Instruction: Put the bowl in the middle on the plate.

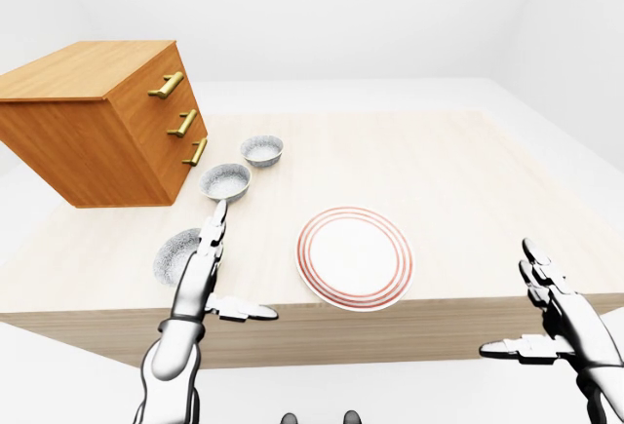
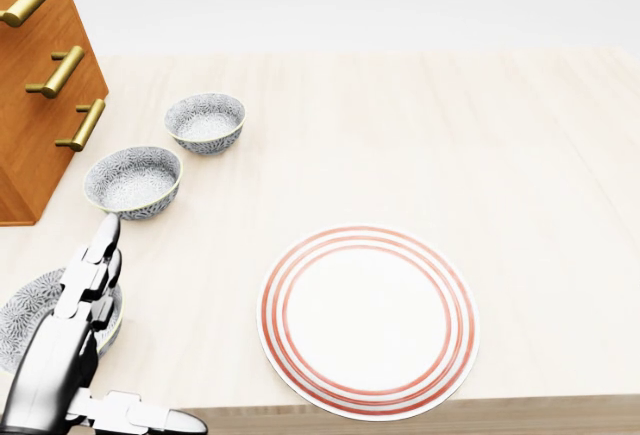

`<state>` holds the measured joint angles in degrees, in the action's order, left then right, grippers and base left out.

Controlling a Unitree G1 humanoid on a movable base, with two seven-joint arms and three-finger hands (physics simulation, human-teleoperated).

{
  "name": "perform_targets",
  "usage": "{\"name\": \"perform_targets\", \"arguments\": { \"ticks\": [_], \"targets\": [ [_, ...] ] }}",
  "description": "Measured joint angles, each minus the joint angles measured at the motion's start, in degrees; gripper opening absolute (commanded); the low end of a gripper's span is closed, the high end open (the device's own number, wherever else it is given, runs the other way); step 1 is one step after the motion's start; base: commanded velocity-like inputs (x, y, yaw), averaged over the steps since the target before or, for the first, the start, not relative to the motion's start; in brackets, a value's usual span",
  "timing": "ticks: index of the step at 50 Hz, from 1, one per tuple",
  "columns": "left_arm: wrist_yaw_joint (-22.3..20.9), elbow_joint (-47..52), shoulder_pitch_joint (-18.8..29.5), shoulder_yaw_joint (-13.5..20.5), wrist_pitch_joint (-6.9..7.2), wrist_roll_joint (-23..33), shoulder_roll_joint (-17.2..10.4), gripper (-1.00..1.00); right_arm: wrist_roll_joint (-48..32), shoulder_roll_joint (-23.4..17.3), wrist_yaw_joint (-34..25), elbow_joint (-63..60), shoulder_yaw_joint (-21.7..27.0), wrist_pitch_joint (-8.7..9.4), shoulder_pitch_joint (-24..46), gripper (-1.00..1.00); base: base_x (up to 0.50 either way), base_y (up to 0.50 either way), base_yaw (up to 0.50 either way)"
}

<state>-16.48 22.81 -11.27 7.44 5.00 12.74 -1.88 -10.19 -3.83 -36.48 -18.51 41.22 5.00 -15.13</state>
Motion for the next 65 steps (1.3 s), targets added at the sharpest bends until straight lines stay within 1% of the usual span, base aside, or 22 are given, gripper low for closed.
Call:
{"name": "perform_targets", "arguments": {
  "ticks": [20,33,52,65],
  "targets": [
    [0.3,-0.6,0.0,-0.2,0.0,-0.1,-0.1,1.0,1.0,0.3,-0.3,-0.7,-0.3,0.0,-0.3,1.0,0.0,0.0,0.0],
    [0.4,-2.1,0.5,-0.3,0.0,-0.1,-0.3,1.0,1.2,1.0,-2.6,-2.6,-0.2,0.0,-0.8,1.0,0.0,0.0,0.0],
    [0.2,-1.7,0.3,-0.5,0.0,0.4,-0.4,1.0,1.0,1.1,-3.5,-3.1,-0.2,0.0,-0.7,1.0,0.0,0.0,0.0],
    [0.2,-1.7,0.3,-0.6,0.0,0.6,-0.4,1.0,1.1,1.0,-3.5,-3.1,-0.3,0.0,-0.7,1.0,0.2,0.03,0.0]
  ]
}}
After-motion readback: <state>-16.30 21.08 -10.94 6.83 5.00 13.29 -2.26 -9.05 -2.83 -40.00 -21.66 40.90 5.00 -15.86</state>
